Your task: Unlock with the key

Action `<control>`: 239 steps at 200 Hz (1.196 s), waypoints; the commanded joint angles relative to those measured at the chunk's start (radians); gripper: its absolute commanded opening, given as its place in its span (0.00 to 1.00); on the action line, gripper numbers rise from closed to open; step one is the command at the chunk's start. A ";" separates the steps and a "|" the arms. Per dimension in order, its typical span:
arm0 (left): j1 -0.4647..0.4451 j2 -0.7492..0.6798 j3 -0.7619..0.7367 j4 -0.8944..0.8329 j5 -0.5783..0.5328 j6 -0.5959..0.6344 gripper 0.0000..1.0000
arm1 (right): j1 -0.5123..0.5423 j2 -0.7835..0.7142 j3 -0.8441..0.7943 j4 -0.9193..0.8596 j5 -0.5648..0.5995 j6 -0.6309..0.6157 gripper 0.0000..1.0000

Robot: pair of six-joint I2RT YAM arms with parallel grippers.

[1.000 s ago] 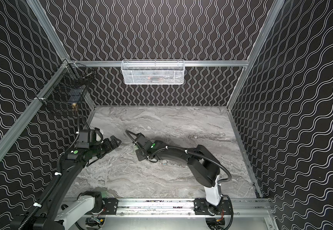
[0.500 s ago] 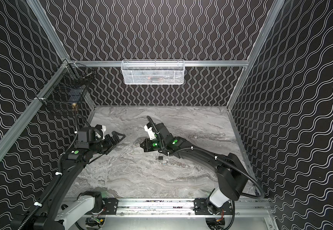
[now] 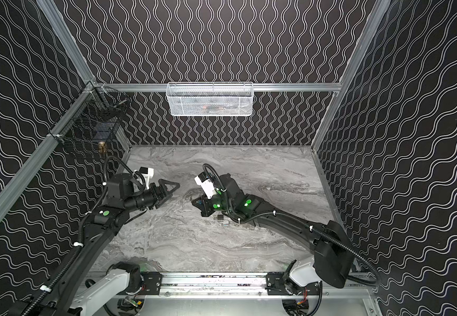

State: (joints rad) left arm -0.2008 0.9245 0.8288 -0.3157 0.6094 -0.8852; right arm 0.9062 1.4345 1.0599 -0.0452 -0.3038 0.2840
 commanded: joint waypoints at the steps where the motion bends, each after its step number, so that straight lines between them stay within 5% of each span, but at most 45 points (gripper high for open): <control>1: -0.023 -0.004 0.010 0.010 0.015 0.027 0.82 | 0.030 -0.025 -0.024 0.053 0.071 -0.179 0.00; 52: -0.081 0.061 0.044 0.001 0.032 0.068 0.74 | 0.119 -0.055 -0.044 0.045 0.214 -0.359 0.00; 137: -0.175 0.104 0.057 -0.007 -0.041 0.084 0.50 | 0.175 -0.041 -0.017 0.018 0.407 -0.414 0.00; 239: -0.196 0.149 0.052 0.016 -0.060 0.069 0.20 | 0.196 -0.009 0.002 0.025 0.468 -0.426 0.00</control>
State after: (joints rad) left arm -0.3939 1.0660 0.8734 -0.3229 0.5495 -0.8135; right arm 1.0988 1.4239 1.0534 -0.0414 0.1436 -0.1234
